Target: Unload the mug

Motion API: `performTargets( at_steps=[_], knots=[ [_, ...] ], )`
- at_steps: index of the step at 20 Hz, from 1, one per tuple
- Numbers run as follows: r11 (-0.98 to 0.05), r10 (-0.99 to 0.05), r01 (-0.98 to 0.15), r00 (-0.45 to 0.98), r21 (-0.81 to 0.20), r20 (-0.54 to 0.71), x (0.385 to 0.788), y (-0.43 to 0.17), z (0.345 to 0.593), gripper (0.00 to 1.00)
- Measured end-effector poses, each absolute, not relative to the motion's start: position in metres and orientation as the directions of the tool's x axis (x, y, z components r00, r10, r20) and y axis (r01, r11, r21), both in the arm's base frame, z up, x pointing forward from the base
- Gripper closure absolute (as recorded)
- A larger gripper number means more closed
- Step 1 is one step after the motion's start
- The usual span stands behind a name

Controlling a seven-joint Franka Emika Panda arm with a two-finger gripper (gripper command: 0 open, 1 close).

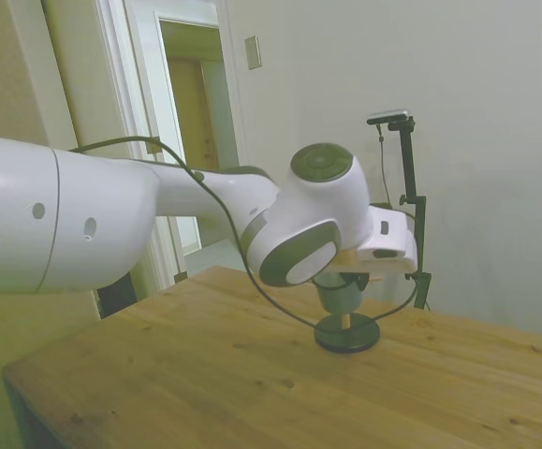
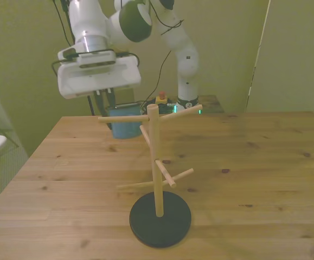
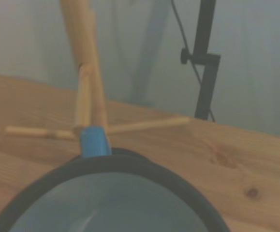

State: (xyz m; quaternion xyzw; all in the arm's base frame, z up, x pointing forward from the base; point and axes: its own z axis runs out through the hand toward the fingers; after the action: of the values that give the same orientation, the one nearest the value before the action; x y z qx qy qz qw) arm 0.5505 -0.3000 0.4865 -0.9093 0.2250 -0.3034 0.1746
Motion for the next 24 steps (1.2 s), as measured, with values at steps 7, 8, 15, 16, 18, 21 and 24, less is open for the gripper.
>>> performTargets(
  at_steps=[7,8,15,16,18,21,24],
  knots=[
    [-0.884,-0.447,-0.317,0.790,-0.344,0.420,0.525,-0.243,0.425,1.00],
    [-0.891,-0.434,-0.314,0.800,-0.328,0.414,0.519,-0.234,0.416,1.00],
    [-0.921,-0.376,-0.295,0.847,-0.255,0.376,0.489,-0.191,0.375,1.00],
    [-0.923,-0.371,-0.295,0.853,-0.248,0.367,0.487,-0.188,0.370,1.00],
    [-0.927,-0.362,-0.295,0.865,-0.230,0.349,0.481,-0.181,0.361,1.00],
    [-0.932,-0.354,-0.299,0.873,-0.206,0.335,0.477,-0.174,0.355,1.00],
    [-0.933,-0.354,-0.307,0.877,-0.189,0.324,0.475,-0.169,0.351,1.00]
  ],
)
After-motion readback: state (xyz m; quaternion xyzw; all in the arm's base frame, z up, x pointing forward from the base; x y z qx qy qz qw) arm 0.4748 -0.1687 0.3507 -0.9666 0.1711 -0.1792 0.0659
